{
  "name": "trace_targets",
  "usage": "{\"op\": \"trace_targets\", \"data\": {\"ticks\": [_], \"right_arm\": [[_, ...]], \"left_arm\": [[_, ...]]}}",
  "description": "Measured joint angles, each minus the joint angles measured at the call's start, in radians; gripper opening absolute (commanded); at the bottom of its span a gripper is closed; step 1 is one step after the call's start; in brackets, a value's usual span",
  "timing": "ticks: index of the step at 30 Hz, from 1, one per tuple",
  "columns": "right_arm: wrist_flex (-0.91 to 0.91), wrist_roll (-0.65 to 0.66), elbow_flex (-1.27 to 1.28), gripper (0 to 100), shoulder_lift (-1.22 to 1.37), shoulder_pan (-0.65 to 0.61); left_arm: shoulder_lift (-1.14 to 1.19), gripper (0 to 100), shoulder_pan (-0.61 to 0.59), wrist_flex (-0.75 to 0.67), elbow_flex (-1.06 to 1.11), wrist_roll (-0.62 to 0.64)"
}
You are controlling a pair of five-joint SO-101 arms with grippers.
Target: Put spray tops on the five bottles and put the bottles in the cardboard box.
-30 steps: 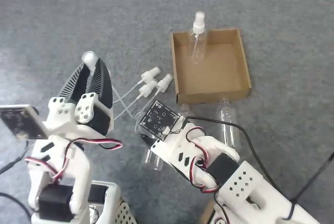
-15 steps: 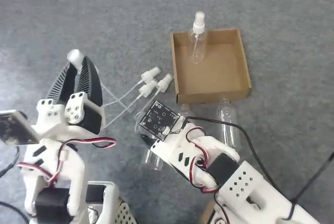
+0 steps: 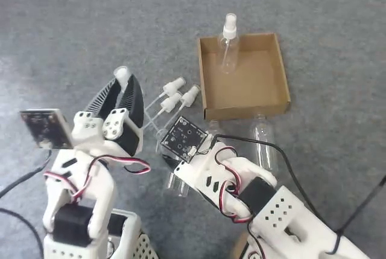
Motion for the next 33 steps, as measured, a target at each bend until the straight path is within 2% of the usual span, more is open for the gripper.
{"op": "trace_targets", "data": {"ticks": [8,15,21,33], "right_arm": [[-0.095,-0.002,-0.078,0.6,0.0,0.005],[-0.155,-0.005,-0.117,0.6,0.003,0.025],[-0.163,-0.087,-0.114,0.6,0.0,0.051],[-0.163,-0.095,0.066,0.6,-0.315,0.084]], "left_arm": [[0.003,1,0.06,0.0,0.1,-0.055],[-0.002,1,0.097,-0.021,0.098,-0.084],[-0.003,1,0.109,-0.084,0.147,-0.084],[-0.005,1,0.163,-0.106,0.161,-0.1]]}}
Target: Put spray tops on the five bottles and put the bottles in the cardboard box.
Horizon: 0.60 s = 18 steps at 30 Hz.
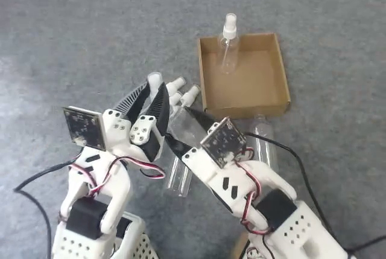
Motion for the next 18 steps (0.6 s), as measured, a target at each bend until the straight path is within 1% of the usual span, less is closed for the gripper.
{"op": "trace_targets", "data": {"ticks": [10,18], "right_arm": [[-0.006,0.0,0.031,0.6,-0.014,0.0],[-0.035,-0.011,0.043,0.6,-0.026,0.04]], "left_arm": [[0.0,1,0.0,0.0,0.008,0.0],[0.0,1,0.005,0.002,0.025,0.0]]}}
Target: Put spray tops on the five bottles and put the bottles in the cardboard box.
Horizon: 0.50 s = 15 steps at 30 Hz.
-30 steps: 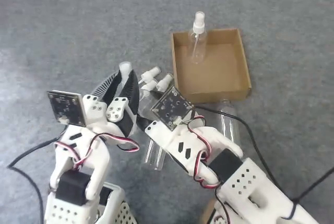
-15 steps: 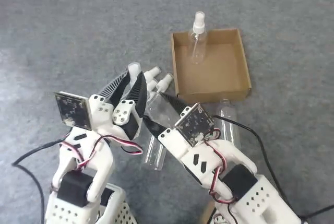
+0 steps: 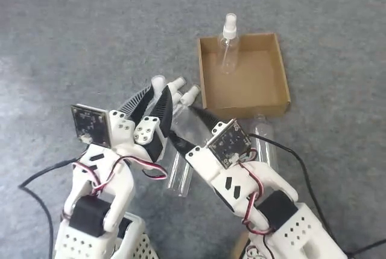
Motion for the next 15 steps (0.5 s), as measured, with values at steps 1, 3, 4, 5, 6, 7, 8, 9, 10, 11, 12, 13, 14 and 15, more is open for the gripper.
{"op": "trace_targets", "data": {"ticks": [1,3,4,5,6,7,8,9,10,11,12,13,14,15], "right_arm": [[0.0,-0.014,0.0,0.6,0.0,0.003],[-0.008,-0.028,0.0,0.6,0.0,0.003],[-0.011,-0.031,0.0,0.6,0.0,0.003],[-0.014,-0.035,0.0,0.6,0.0,0.005],[-0.014,-0.035,0.002,0.6,0.0,0.005],[-0.014,-0.037,0.002,0.6,0.0,0.008],[-0.014,-0.037,0.002,0.6,0.0,0.012],[-0.014,-0.037,0.002,0.6,0.0,0.014],[-0.014,-0.037,0.002,0.6,0.0,0.017],[-0.014,-0.037,0.002,0.6,0.0,0.02],[-0.014,-0.04,0.002,0.6,0.0,0.02],[-0.014,-0.04,0.002,0.6,0.0,0.023],[-0.014,-0.041,0.002,0.6,0.0,0.026],[-0.018,-0.041,-0.005,0.6,-0.003,0.04]], "left_arm": [[0.0,1,0.0,0.0,0.0,0.0],[0.0,1,0.002,0.0,0.0,0.0],[0.0,1,0.003,0.0,0.0,0.0],[0.0,1,0.009,0.0,-0.002,0.0],[0.0,1,0.02,-0.002,-0.003,0.0],[0.0,1,0.028,-0.002,-0.003,0.0],[0.0,2,0.04,-0.002,-0.003,0.0],[0.0,3,0.048,-0.002,-0.005,-0.002],[0.0,5,0.054,-0.002,-0.005,-0.003],[0.0,8,0.057,-0.008,0.002,-0.003],[0.0,11,0.058,-0.017,0.008,-0.003],[0.0,14,0.06,-0.026,0.014,-0.003],[0.0,16,0.06,-0.034,0.021,-0.003],[-0.002,17,0.061,-0.037,0.029,-0.005]]}}
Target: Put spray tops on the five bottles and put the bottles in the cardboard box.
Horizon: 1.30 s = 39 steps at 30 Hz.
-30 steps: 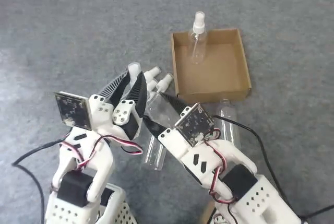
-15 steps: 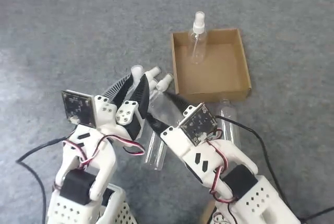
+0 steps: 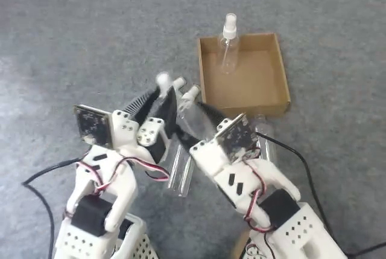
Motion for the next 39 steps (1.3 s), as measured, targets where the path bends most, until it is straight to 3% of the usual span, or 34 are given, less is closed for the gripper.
{"op": "trace_targets", "data": {"ticks": [18,26,31,39], "right_arm": [[-0.006,-0.003,0.006,0.6,-0.02,0.014],[-0.008,-0.003,0.005,0.6,-0.028,0.017],[-0.025,-0.003,0.0,0.6,-0.052,0.012],[-0.028,-0.003,0.0,0.6,-0.054,0.014]], "left_arm": [[0.002,15,0.006,0.005,0.018,-0.044],[0.002,15,0.006,0.143,-0.095,-0.144],[0.008,15,-0.086,0.207,-0.144,-0.178],[0.006,15,-0.278,0.143,-0.144,-0.181]]}}
